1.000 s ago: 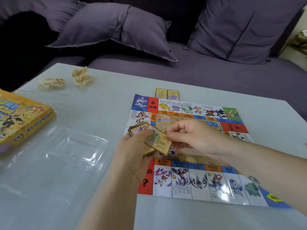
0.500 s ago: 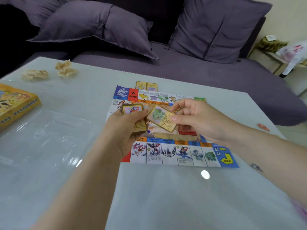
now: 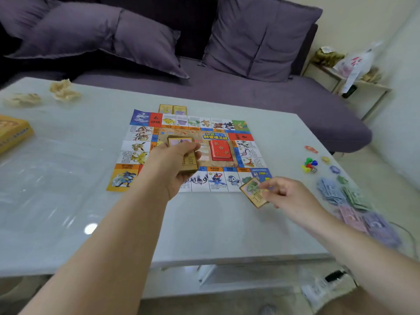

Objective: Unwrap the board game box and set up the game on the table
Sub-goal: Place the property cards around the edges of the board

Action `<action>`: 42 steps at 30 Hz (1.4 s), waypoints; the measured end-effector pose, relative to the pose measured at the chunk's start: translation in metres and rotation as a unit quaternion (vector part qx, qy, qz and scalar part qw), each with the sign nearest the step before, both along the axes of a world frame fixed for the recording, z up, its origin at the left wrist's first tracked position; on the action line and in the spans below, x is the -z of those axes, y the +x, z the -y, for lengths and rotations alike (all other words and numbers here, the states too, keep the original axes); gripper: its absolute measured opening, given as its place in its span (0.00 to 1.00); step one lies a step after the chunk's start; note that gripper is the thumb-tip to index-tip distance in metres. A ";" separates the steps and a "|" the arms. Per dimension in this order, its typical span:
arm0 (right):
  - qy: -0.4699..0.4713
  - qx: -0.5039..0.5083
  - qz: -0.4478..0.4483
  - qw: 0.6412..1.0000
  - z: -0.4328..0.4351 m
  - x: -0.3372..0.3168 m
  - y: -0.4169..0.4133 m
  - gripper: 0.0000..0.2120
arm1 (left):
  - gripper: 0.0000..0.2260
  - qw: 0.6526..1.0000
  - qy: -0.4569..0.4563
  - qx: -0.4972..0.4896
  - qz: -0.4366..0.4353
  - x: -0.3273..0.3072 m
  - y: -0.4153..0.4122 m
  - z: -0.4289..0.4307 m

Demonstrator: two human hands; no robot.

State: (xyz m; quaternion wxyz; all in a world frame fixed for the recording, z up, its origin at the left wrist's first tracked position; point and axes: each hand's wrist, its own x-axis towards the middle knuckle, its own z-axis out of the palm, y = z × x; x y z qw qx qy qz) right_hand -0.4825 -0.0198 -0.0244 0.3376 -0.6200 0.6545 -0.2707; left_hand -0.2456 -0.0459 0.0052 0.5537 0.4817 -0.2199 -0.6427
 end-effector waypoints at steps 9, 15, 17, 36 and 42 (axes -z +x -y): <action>-0.049 0.002 -0.142 0.989 -0.022 0.037 -0.013 0.06 | 0.06 1.000 -0.002 0.015 0.004 0.000 -0.022 -0.007; -0.061 0.001 -0.197 0.978 -0.023 0.036 -0.017 0.04 | 0.02 1.000 0.006 0.013 0.010 0.000 -0.025 -0.008; -0.065 -0.001 -0.206 0.976 -0.022 0.036 -0.017 0.03 | 0.02 1.000 0.010 0.008 0.008 0.000 -0.027 -0.008; -0.063 -0.024 -0.280 0.958 -0.020 0.022 -0.015 0.05 | 0.08 0.991 0.035 0.112 -0.060 0.009 -0.046 -0.020; -0.097 0.016 0.008 0.995 -0.012 -0.018 0.005 0.02 | 0.07 0.987 -0.014 0.157 0.019 0.010 -0.053 -0.023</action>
